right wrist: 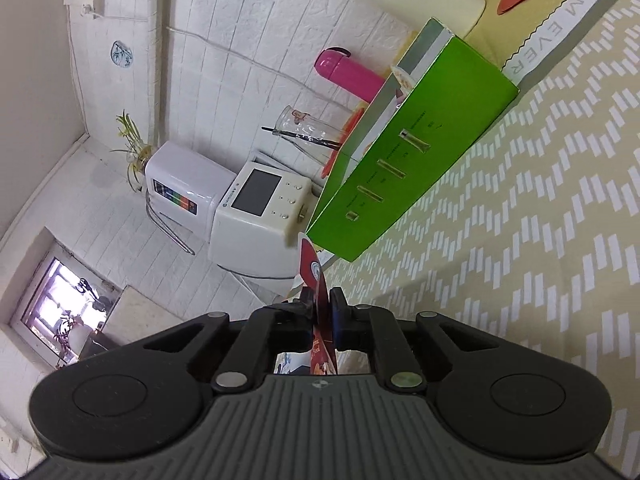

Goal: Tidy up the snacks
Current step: 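Carry the Daily Nuts packet into the green box and open both grippers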

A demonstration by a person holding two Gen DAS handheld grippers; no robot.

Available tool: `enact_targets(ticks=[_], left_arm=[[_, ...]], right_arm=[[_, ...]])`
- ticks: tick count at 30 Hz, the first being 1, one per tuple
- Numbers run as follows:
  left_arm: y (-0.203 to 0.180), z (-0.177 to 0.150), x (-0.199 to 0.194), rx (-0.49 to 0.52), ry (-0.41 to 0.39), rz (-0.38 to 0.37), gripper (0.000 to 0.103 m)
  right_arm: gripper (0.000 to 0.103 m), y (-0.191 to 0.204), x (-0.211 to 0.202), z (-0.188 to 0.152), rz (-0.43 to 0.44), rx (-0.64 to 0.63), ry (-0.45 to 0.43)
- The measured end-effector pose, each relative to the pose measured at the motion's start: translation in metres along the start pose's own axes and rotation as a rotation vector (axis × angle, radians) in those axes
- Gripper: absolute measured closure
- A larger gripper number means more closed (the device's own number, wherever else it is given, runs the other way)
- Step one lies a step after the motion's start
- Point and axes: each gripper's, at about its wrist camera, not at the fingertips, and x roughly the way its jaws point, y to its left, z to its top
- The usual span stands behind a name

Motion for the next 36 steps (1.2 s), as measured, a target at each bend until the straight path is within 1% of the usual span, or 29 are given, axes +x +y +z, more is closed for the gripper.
enact_targets(ticks=[4,6,10,13,17,20,24,26,28,30,32,34,36], left_arm=[[-0.008,0.002,-0.005,0.048,-0.008,-0.009,0.102],[-0.012,0.005,-0.005,0.064,-0.012,-0.008,0.102],[-0.011,0.007,-0.006,0.056,-0.021,-0.011,0.102],[-0.011,0.011,-0.008,0.053,-0.032,-0.019,0.102],[-0.016,0.029,-0.009,0.068,-0.067,-0.039,0.102],[-0.022,0.056,-0.002,0.095,-0.101,-0.045,0.102],[-0.026,0.094,0.016,0.121,-0.129,-0.042,0.102],[-0.028,0.114,0.029,0.144,-0.152,-0.026,0.102],[-0.029,0.13,0.046,0.182,-0.177,0.008,0.102],[-0.023,0.138,0.064,0.162,-0.187,0.025,0.102],[-0.013,0.14,0.082,0.117,-0.196,0.022,0.102],[-0.005,0.143,0.097,0.101,-0.148,0.021,0.102],[0.0,0.145,0.102,0.097,-0.142,0.011,0.102]], right_arm=[[0.087,0.007,-0.005,0.003,0.004,-0.025,-0.016],[0.087,0.012,-0.006,0.005,-0.008,-0.051,-0.022],[0.087,0.026,-0.001,0.009,-0.056,-0.131,-0.008],[0.087,0.034,0.003,0.014,-0.07,-0.173,0.003],[0.087,0.045,0.009,0.031,-0.069,-0.211,-0.009],[0.086,0.052,0.016,0.05,-0.048,-0.224,-0.048],[0.086,0.053,0.031,0.081,-0.026,-0.214,-0.087],[0.086,0.046,0.041,0.097,-0.02,-0.194,-0.089],[0.086,0.038,0.052,0.111,-0.026,-0.171,-0.092],[0.086,0.023,0.063,0.124,-0.038,-0.123,-0.107],[0.086,0.01,0.071,0.133,-0.048,-0.075,-0.124],[0.086,-0.001,0.077,0.142,-0.062,-0.044,-0.139],[0.086,-0.009,0.082,0.148,-0.071,-0.027,-0.143]])
